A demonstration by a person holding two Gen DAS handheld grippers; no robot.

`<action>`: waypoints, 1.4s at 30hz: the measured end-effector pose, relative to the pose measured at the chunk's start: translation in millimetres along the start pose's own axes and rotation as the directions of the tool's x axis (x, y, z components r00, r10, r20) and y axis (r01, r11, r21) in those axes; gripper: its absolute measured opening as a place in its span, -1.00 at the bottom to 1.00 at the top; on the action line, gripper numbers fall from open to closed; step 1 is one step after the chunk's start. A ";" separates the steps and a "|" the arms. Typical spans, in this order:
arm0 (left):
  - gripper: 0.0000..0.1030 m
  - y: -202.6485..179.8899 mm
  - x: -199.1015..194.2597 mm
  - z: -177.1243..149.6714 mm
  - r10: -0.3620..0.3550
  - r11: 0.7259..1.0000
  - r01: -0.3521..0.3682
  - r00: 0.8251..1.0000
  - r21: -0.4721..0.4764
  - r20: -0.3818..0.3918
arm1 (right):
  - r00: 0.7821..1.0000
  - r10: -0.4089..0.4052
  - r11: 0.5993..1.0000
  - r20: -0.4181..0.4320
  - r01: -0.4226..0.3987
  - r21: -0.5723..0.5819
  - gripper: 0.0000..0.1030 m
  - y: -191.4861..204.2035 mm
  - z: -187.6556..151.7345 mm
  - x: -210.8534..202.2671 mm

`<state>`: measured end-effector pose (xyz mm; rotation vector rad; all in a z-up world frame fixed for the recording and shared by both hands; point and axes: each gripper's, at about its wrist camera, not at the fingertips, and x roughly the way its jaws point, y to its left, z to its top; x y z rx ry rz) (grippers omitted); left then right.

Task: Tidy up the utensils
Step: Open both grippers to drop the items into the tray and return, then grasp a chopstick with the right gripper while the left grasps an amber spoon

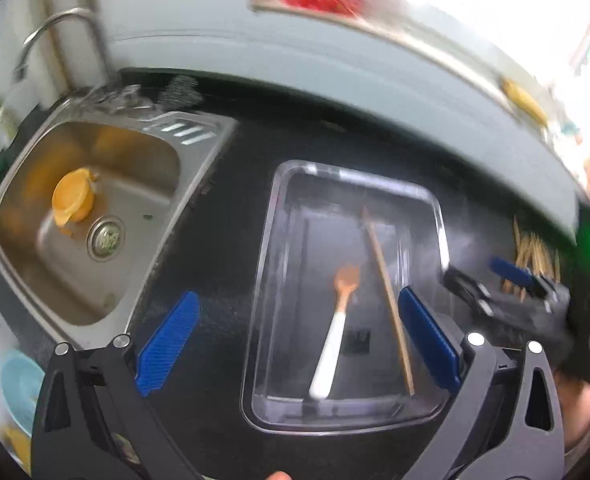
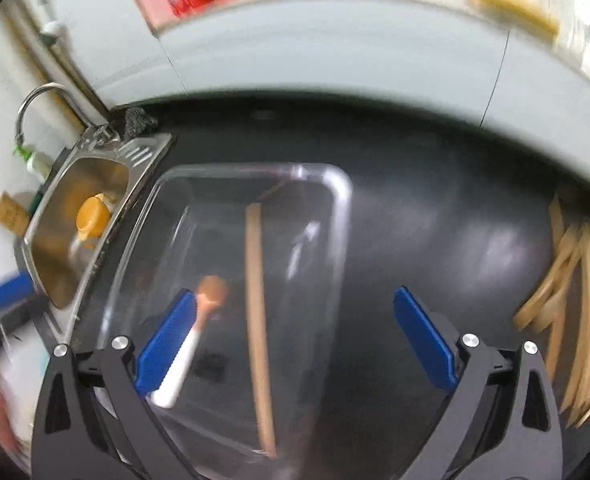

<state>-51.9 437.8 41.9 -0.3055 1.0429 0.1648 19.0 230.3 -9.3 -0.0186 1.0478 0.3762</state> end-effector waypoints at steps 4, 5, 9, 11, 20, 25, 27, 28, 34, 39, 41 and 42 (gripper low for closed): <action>0.88 9.3 -7.6 15.9 -0.025 0.988 0.028 0.999 -0.149 0.022 | 0.987 -0.139 0.987 0.082 0.145 -0.076 0.86 -36.6 -3.0 -30.1; 0.88 3.1 -6.6 19.3 -0.034 0.987 0.036 0.999 -0.159 0.018 | 0.984 -0.156 0.984 0.088 0.162 -0.068 0.86 -49.6 -6.3 -35.0; 0.88 -52.3 2.7 23.5 -0.038 0.996 0.040 0.999 -0.077 0.025 | 0.974 -0.211 0.977 0.078 0.209 0.033 0.86 -112.6 -31.7 -53.7; 0.88 -90.1 11.3 23.7 -0.024 0.999 0.023 0.999 0.035 0.033 | 0.967 -0.248 0.967 0.059 0.243 0.083 0.86 -144.1 -48.6 -61.9; 0.88 -270.3 58.1 -16.1 -0.105 0.936 0.125 0.991 0.329 -0.079 | 0.946 -0.322 0.875 -0.034 0.311 0.371 0.86 -303.3 -127.1 -102.3; 0.88 -330.7 89.9 -35.4 -0.073 0.877 0.111 0.993 0.468 -0.097 | 0.951 -0.307 0.850 -0.043 0.294 0.436 0.86 -371.4 -158.6 -124.6; 0.88 -347.0 106.7 -39.0 -0.032 0.859 0.076 0.995 0.507 -0.094 | 0.947 -0.317 0.846 -0.047 0.305 0.437 0.86 -390.1 -163.1 -126.9; 0.88 -354.4 116.7 -38.7 -0.012 0.853 0.060 0.995 0.518 -0.095 | 0.947 -0.318 0.845 -0.049 0.306 0.437 0.86 -393.1 -164.9 -125.4; 0.88 -379.9 160.0 -31.0 0.039 0.841 0.037 0.991 0.540 -0.130 | 0.951 -0.301 0.840 -0.066 0.297 0.453 0.86 -421.0 -161.9 -118.1; 0.88 -402.0 173.1 -32.8 0.061 0.796 0.032 0.989 0.605 -0.134 | 0.957 -0.282 0.844 -0.073 0.284 0.455 0.86 -429.0 -157.6 -111.0; 0.88 -406.2 178.5 -32.9 0.070 0.787 0.033 0.987 0.616 -0.142 | 0.957 -0.280 0.846 -0.072 0.282 0.452 0.86 -430.6 -153.6 -107.8; 0.88 -407.8 183.1 -33.8 0.080 0.782 0.032 0.985 0.623 -0.151 | 0.957 -0.279 0.847 -0.073 0.281 0.451 0.86 -431.3 -150.8 -105.4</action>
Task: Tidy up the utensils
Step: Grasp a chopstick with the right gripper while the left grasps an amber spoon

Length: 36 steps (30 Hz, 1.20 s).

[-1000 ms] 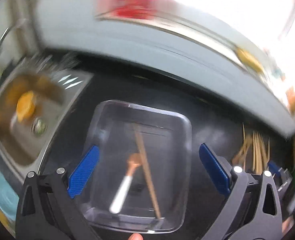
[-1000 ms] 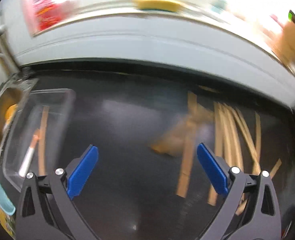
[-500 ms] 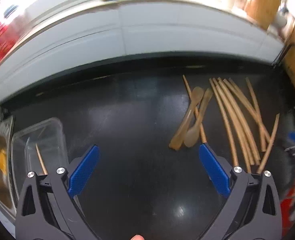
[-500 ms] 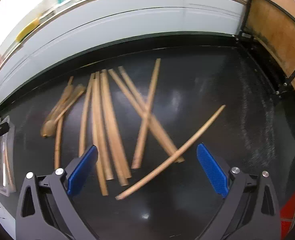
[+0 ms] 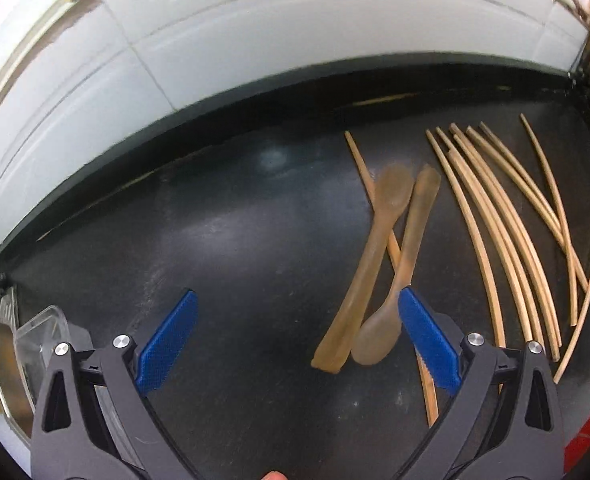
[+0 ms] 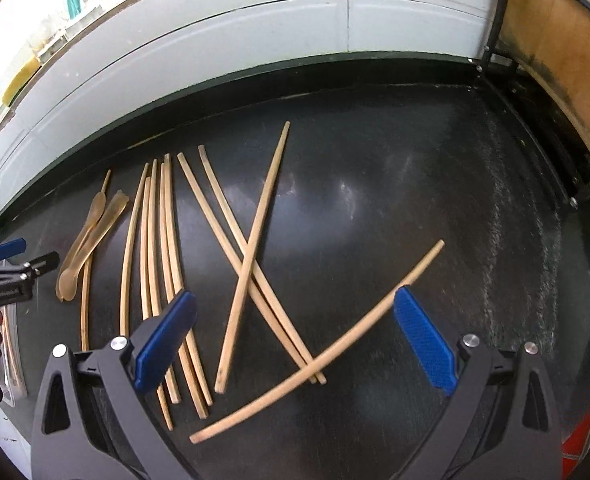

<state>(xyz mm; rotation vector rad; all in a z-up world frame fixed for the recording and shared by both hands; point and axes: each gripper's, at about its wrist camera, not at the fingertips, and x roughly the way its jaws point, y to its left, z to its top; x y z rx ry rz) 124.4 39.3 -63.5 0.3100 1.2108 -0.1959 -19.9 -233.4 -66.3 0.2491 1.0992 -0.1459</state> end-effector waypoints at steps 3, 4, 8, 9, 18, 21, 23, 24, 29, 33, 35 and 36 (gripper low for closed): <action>0.88 -0.7 9.1 2.2 0.015 1.000 -0.015 1.000 0.018 -0.025 | 1.000 -0.010 1.000 0.004 0.010 -0.010 0.86 2.6 9.7 7.0; 0.88 0.7 11.6 1.7 0.018 1.000 -0.018 0.999 0.019 -0.030 | 1.000 -0.015 1.000 0.006 0.015 -0.013 0.86 3.5 11.7 8.6; 0.88 2.4 19.8 11.4 0.021 1.000 -0.021 0.999 0.011 -0.036 | 0.999 -0.050 0.999 0.009 0.050 -0.021 0.86 4.3 22.6 23.5; 0.88 1.4 19.8 11.0 0.025 1.000 -0.024 0.999 0.012 -0.038 | 0.998 -0.062 0.998 0.008 0.062 -0.024 0.86 4.8 25.5 27.9; 0.89 -6.4 38.4 13.2 0.029 0.995 -0.024 0.998 0.097 -0.048 | 0.995 -0.103 0.995 -0.010 0.103 -0.013 0.86 9.6 43.5 58.2; 0.89 0.5 42.0 14.1 -0.008 0.997 0.011 0.999 0.078 -0.046 | 0.993 -0.114 0.993 -0.016 0.113 -0.014 0.86 9.6 48.3 66.8; 0.89 5.2 45.8 13.4 -0.037 0.998 0.040 0.998 0.057 -0.048 | 0.993 -0.115 0.993 -0.026 0.114 -0.019 0.86 9.0 51.5 74.3; 0.90 6.5 48.4 13.9 -0.067 0.997 0.069 0.996 0.038 -0.057 | 0.993 -0.116 0.993 -0.023 0.116 -0.016 0.86 8.6 53.5 77.2; 0.91 1.2 55.5 22.2 -0.119 0.992 0.123 0.988 0.025 -0.099 | 0.993 -0.119 0.993 -0.013 0.119 -0.002 0.86 7.1 67.9 86.8; 0.91 -3.2 52.2 24.5 -0.119 0.992 0.121 0.990 0.025 -0.071 | 0.993 -0.116 0.993 -0.005 0.116 -0.010 0.87 8.3 72.3 89.7; 0.91 -4.8 49.7 25.8 -0.117 0.993 0.118 0.991 0.022 -0.061 | 0.993 -0.119 0.993 -0.009 0.119 -0.002 0.88 9.9 74.0 91.2; 0.90 -4.9 49.4 24.9 -0.116 0.993 0.117 0.992 0.013 -0.055 | 0.993 -0.114 0.993 -0.013 0.114 0.000 0.89 11.7 73.9 91.7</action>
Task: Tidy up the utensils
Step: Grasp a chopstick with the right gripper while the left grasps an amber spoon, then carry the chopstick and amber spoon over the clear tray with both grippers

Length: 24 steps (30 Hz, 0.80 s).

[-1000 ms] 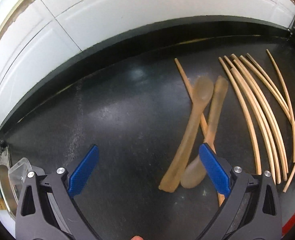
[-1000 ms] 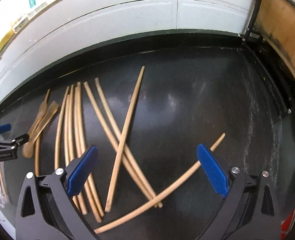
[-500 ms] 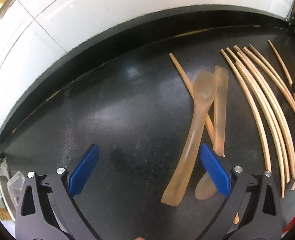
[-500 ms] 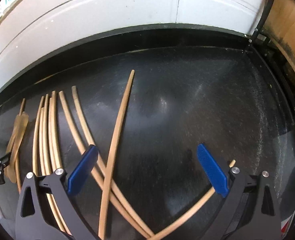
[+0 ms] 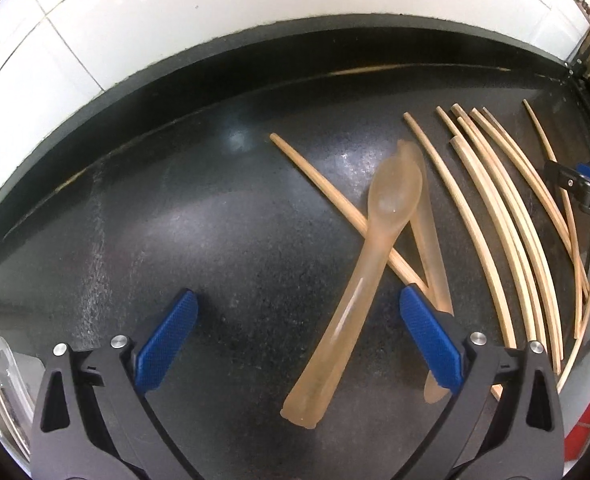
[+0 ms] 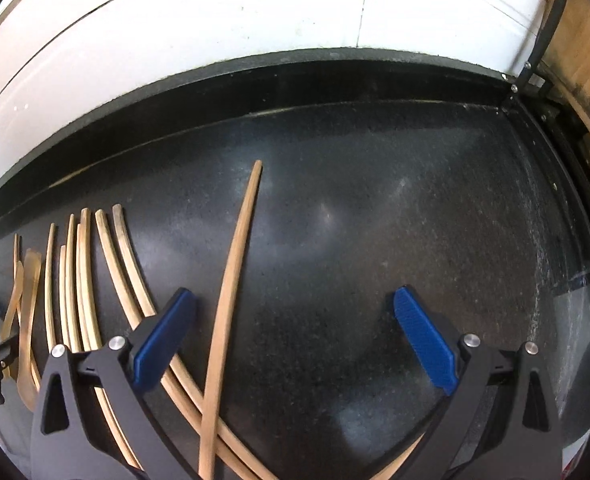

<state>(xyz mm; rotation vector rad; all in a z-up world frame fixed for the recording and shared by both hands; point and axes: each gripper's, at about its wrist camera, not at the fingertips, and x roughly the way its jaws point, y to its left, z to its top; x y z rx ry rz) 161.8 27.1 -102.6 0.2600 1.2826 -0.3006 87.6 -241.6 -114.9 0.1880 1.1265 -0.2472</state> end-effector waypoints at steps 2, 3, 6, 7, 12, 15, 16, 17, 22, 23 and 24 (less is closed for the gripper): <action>0.90 -2.9 -2.5 -8.0 0.006 1.000 -0.006 1.000 -0.021 0.020 | 1.000 0.007 1.000 -0.006 -0.007 -0.014 0.89 3.5 -0.1 0.8; 0.90 -4.3 -3.4 -10.7 0.011 1.000 -0.010 0.999 -0.026 0.039 | 1.000 0.011 1.000 -0.007 -0.011 -0.021 0.89 6.2 -2.8 -0.7; 0.83 -10.2 -3.9 -26.6 0.015 1.000 -0.013 0.997 -0.026 0.079 | 0.999 0.024 0.999 -0.027 -0.026 -0.047 0.89 17.6 -8.7 -3.3; 0.78 -12.4 -6.2 -28.9 0.013 1.000 -0.011 0.996 -0.021 0.089 | 0.999 0.025 0.998 -0.031 -0.027 -0.048 0.89 20.0 -9.6 -3.9; -0.13 -28.5 -17.0 -34.9 0.012 1.000 -0.014 0.990 0.014 0.140 | 0.999 0.028 0.998 -0.025 -0.029 -0.050 0.90 24.8 -8.4 -3.5; -0.64 -38.0 -20.5 -35.1 0.010 0.999 -0.016 0.990 0.038 0.141 | 0.999 0.036 0.997 -0.030 -0.038 -0.067 0.74 26.6 -5.8 -2.9; -0.64 -40.3 -21.0 -35.8 0.021 0.999 -0.027 0.991 0.038 0.136 | 0.999 0.037 0.997 -0.017 -0.038 -0.065 0.23 25.3 -3.7 -5.6; -0.65 -40.6 -21.2 -36.3 0.018 0.999 -0.022 0.991 0.025 0.133 | 0.999 0.036 0.997 0.002 -0.036 -0.062 -0.15 24.9 -3.6 -10.3; -0.75 -37.3 -14.2 -29.2 0.040 0.997 -0.049 0.987 0.056 0.154 | 0.997 0.077 0.994 0.006 -0.077 -0.079 -0.85 26.7 0.6 -15.0; -0.76 -37.4 -14.0 -28.7 0.041 0.997 -0.051 0.986 0.061 0.160 | 0.997 0.082 0.994 0.010 -0.081 -0.079 -0.85 27.2 1.1 -15.6; -0.80 -37.0 -14.6 -28.8 0.038 0.997 -0.047 0.987 0.056 0.159 | 0.996 0.086 0.994 0.005 -0.086 -0.067 -0.86 26.9 2.0 -15.9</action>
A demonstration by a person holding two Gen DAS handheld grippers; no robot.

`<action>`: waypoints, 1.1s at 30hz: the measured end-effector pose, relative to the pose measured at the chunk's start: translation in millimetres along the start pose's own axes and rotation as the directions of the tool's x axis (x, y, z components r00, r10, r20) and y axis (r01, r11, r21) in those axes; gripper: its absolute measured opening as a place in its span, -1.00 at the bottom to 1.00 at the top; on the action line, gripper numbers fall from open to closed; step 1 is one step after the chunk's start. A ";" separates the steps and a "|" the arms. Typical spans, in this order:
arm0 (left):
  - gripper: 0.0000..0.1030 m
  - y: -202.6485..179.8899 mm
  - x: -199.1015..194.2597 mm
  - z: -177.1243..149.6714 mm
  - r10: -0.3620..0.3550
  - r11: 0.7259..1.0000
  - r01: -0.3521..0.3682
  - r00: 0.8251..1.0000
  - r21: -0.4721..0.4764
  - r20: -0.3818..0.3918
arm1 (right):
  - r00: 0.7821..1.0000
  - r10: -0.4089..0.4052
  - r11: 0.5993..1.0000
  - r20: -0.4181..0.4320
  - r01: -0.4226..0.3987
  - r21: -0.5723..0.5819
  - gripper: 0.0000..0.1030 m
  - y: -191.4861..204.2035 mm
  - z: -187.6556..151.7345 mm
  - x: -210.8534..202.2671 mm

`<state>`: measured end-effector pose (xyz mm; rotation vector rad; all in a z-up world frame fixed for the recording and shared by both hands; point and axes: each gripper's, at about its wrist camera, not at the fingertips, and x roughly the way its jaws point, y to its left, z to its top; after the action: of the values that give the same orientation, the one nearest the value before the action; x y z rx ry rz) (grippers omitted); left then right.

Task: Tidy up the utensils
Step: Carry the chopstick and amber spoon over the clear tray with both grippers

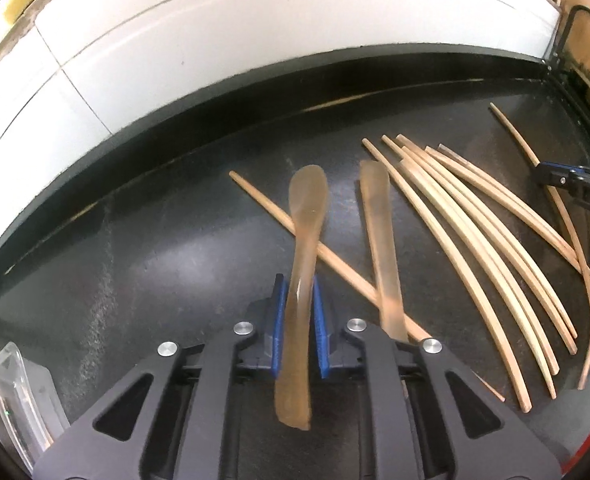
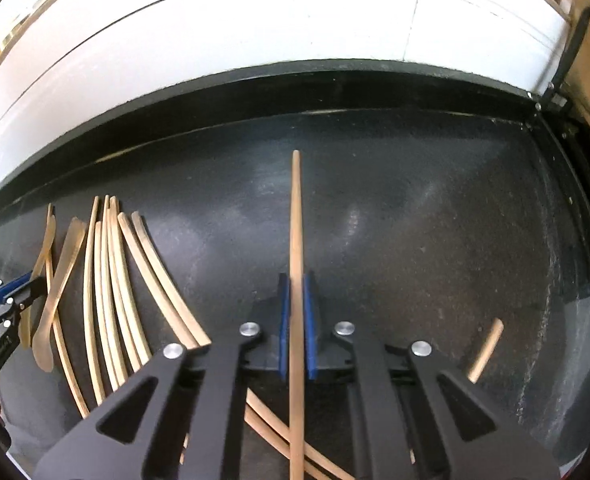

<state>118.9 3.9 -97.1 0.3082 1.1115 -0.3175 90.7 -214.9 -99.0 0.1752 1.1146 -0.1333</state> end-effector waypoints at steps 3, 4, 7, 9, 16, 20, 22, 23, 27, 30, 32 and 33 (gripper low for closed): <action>-0.81 13.2 -3.5 2.9 -0.057 0.995 0.055 0.998 -0.083 -0.018 | 1.000 0.019 0.999 0.000 -0.019 0.032 -0.86 -8.5 1.2 -2.7; -0.81 16.9 -7.5 3.2 -0.058 0.994 0.057 0.998 -0.090 -0.009 | 1.000 0.021 0.999 0.011 -0.021 0.028 -0.86 -9.5 0.8 -7.4; -0.81 28.6 -22.3 3.2 -0.093 0.987 0.094 0.996 -0.133 0.014 | 0.999 0.032 0.999 0.032 -0.033 0.023 -0.86 -7.0 2.2 -20.1; -0.81 39.7 -36.3 3.2 -0.127 0.975 0.132 0.991 -0.180 0.040 | 0.998 0.047 0.999 0.049 -0.048 0.026 -0.86 -5.6 5.2 -28.3; -0.81 75.3 -82.9 -0.8 -0.148 0.944 0.176 0.982 -0.279 0.120 | 0.988 0.125 0.992 0.093 -0.127 0.019 -0.86 18.1 7.2 -69.5; -0.81 88.6 -99.7 -10.2 -0.122 0.944 0.156 0.984 -0.291 0.131 | 0.983 0.158 0.987 0.091 -0.159 0.012 -0.86 38.5 -1.8 -80.8; -0.81 98.2 -111.0 -17.8 -0.109 0.942 0.146 0.985 -0.302 0.137 | 0.980 0.180 0.983 0.085 -0.182 0.009 -0.86 48.7 -5.5 -84.5; -0.81 105.2 -117.5 -24.7 -0.099 0.940 0.139 0.985 -0.313 0.141 | 0.978 0.190 0.982 0.084 -0.190 -0.002 -0.86 57.7 -7.7 -86.6; -0.81 128.9 -139.4 -46.7 -0.063 0.929 0.114 0.986 -0.353 0.151 | 0.967 0.241 0.970 0.081 -0.236 -0.061 -0.86 98.9 -17.7 -97.7; -0.80 158.5 -158.1 -74.1 -0.036 0.910 0.097 0.987 -0.402 0.158 | 0.953 0.296 0.952 0.067 -0.288 -0.108 -0.86 143.4 -29.5 -108.9; -0.80 179.2 -168.4 -95.0 -0.017 0.897 0.081 0.989 -0.435 0.150 | 0.946 0.320 0.941 0.058 -0.310 -0.137 -0.86 169.1 -36.6 -114.5; -0.80 186.2 -171.6 -102.9 -0.013 0.892 0.077 0.989 -0.445 0.146 | 0.941 0.333 0.935 0.052 -0.323 -0.150 -0.86 183.7 -40.9 -117.3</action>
<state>38.7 231.1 32.0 -0.1526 1.0210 -0.1116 39.3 -24.4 2.5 0.2271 0.9994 0.2351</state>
